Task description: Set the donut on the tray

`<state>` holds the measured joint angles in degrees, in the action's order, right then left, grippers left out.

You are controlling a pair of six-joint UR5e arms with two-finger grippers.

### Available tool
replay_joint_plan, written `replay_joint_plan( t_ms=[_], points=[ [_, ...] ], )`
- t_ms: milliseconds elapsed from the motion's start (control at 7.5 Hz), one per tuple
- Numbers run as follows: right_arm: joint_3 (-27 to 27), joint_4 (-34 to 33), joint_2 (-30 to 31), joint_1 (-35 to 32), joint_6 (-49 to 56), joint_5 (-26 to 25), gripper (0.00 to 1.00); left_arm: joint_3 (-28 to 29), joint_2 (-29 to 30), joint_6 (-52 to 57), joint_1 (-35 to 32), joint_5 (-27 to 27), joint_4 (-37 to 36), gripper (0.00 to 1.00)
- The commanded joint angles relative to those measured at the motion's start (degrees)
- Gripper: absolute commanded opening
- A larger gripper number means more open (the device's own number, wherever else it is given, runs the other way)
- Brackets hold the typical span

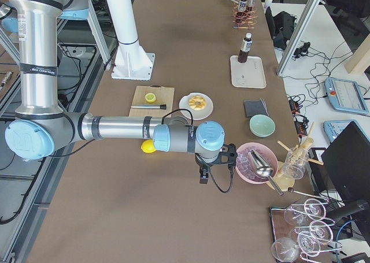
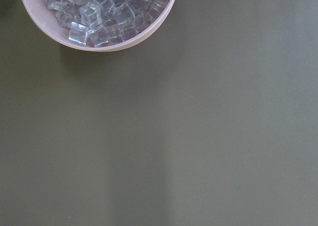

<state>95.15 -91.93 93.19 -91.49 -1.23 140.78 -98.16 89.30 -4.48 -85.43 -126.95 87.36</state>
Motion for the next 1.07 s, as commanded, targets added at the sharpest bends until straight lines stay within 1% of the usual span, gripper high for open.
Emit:
replay_joint_plan(
  t_ms=[0, 267, 533, 667, 800, 933],
  points=[
    [0.8, 0.1, -0.4, 0.1, -0.2, 0.6, 1.00, 0.0, 0.0, 0.0, 0.0, 0.0, 0.0, 0.98],
    [0.7, 0.1, -1.8, 0.6, -0.6, 0.3, 1.00, -0.1, 0.0, -0.1, 0.0, 0.0, 0.0, 0.98],
    [0.9, 0.1, -4.0, 3.6, -7.5, 0.5, 1.00, -0.1, 0.1, -0.1, 0.0, 0.0, 0.0, 0.98],
    [3.2, 0.2, -4.8, 6.6, -14.0, 0.5, 1.00, 0.0, 0.1, -0.1, 0.4, 0.0, 0.0, 0.98],
    [5.4, 1.7, -5.5, 8.8, -19.7, 0.5, 1.00, -0.1, 0.0, -0.1, 1.0, 0.0, 0.0, 0.98],
    [8.0, 8.1, -5.5, 12.5, -31.4, 0.3, 1.00, 0.1, 0.1, -0.1, 1.2, 0.0, 0.0, 0.98]
  ],
)
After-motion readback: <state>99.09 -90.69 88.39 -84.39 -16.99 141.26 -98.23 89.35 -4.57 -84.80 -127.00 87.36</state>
